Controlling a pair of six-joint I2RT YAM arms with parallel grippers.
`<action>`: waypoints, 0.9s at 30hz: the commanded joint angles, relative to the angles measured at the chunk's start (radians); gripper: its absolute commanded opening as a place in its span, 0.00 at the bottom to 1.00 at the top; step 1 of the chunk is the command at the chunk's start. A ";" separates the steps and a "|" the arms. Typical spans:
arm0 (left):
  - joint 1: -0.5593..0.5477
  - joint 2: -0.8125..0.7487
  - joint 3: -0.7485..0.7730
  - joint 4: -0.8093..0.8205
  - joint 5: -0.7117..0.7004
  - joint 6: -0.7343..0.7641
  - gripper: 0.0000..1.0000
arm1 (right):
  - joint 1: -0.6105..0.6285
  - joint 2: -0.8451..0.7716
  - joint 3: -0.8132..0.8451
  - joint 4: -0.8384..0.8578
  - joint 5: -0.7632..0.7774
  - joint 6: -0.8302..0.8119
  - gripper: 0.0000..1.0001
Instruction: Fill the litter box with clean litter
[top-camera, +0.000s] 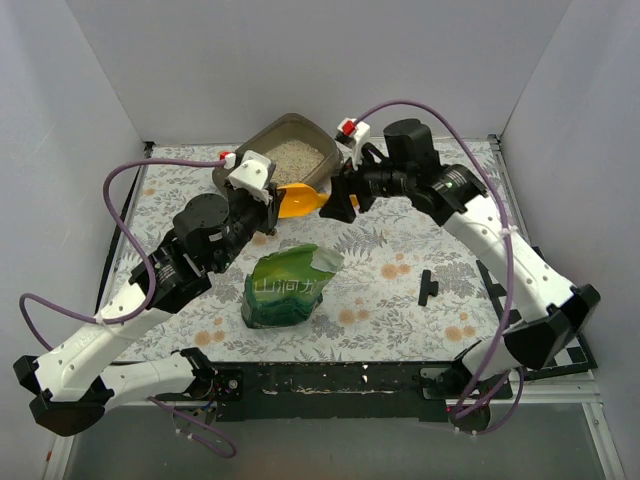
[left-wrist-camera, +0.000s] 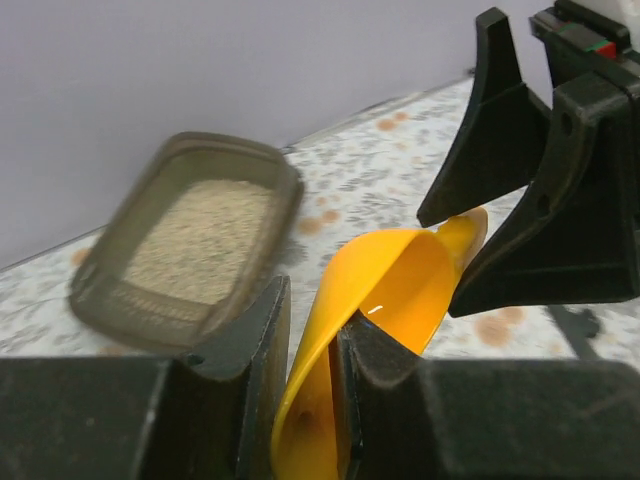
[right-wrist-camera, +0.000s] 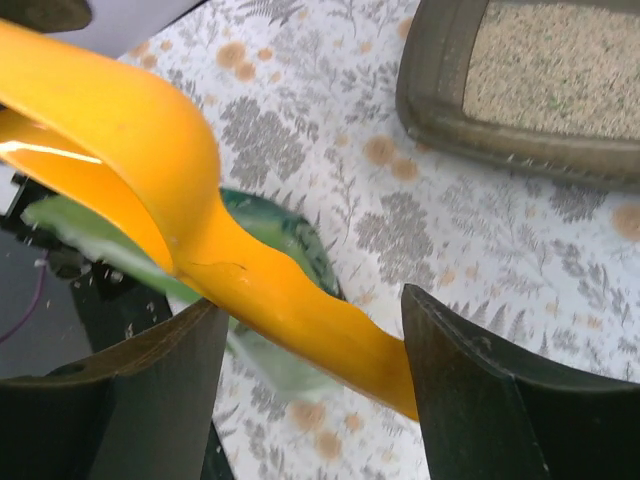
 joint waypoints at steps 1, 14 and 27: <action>0.016 -0.011 -0.009 0.043 -0.487 0.152 0.00 | -0.090 0.148 0.091 0.165 0.104 0.212 0.77; 0.094 -0.018 -0.110 0.120 -0.455 0.215 0.00 | -0.146 0.334 0.165 0.275 0.047 0.121 0.88; 0.129 0.021 -0.138 0.163 -0.449 0.235 0.00 | -0.232 0.438 0.202 0.445 0.104 0.270 0.94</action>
